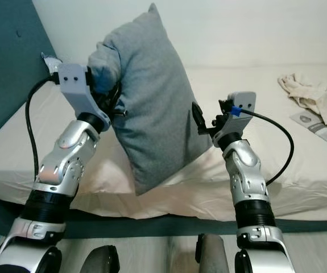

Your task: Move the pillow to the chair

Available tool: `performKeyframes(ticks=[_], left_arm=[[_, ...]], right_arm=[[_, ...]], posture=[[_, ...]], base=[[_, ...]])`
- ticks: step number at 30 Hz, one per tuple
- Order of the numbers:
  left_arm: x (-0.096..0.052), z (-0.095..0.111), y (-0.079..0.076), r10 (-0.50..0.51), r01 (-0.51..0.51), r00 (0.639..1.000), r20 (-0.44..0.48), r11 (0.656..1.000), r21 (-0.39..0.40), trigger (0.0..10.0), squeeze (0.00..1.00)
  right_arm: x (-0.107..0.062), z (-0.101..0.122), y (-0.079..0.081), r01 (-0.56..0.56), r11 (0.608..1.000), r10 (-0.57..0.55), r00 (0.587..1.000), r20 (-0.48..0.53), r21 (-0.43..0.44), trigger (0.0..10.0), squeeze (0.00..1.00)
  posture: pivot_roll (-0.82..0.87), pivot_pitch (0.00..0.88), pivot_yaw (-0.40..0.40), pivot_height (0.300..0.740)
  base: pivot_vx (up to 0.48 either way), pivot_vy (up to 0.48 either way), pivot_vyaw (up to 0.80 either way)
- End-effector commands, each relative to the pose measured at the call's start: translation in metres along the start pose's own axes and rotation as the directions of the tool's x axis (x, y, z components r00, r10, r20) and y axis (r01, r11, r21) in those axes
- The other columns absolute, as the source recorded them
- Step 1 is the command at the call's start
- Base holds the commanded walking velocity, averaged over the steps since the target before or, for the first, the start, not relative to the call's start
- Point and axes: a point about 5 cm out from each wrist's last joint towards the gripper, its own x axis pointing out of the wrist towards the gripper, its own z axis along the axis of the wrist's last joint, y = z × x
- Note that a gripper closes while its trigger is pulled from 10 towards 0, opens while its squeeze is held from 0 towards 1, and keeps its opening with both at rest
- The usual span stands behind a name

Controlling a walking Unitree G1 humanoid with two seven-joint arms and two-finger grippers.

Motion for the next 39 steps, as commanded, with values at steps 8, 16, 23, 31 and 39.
performKeyframes(ticks=[8, 16, 23, 31, 39], left_arm=[[-0.004, -0.007, 0.002, 0.02, -0.019, 1.0, -0.018, 0.999, 0.028, 10.0, 0.0], [-0.006, -0.007, 0.007, 0.042, -0.042, 0.999, -0.015, 0.999, 0.023, 10.0, 0.0], [-0.007, -0.005, 0.01, 0.057, -0.057, 0.998, -0.002, 0.998, 0.012, 10.0, 0.0], [-0.009, -0.005, 0.012, 0.066, -0.066, 0.998, 0.008, 0.998, 0.003, 10.0, 0.0], [-0.011, -0.004, 0.014, 0.083, -0.083, 0.996, 0.022, 0.997, -0.005, 10.0, 0.0]], right_arm=[[0.0, -0.001, 0.003, -0.007, 1.0, 0.007, 1.0, -0.002, -0.006, 10.0, 0.0], [0.001, -0.001, 0.004, -0.017, 1.0, 0.017, 1.0, 0.001, -0.009, 10.0, 0.0], [0.001, 0.0, 0.005, -0.025, 1.0, 0.025, 1.0, 0.001, -0.012, 10.0, 0.0], [0.001, 0.0, 0.005, -0.033, 0.999, 0.033, 0.999, 0.001, -0.016, 10.0, 0.0], [0.002, 0.0, 0.005, -0.042, 0.999, 0.042, 0.999, -0.001, -0.022, 10.0, 0.0]], posture=[[0.01, 0.084, 0.023, 0.663], [0.01, 0.082, 0.017, 0.698], [0.01, 0.074, 0.013, 0.728], [0.01, 0.066, 0.008, 0.74], [0.01, 0.056, 0.003, 0.74]], base=[[0.0, 0.0, 0.0], [0.0, 0.0, 0.0], [0.0, 0.0, 0.0], [0.0, 0.0, 0.0], [0.0, 0.0, 0.0]])
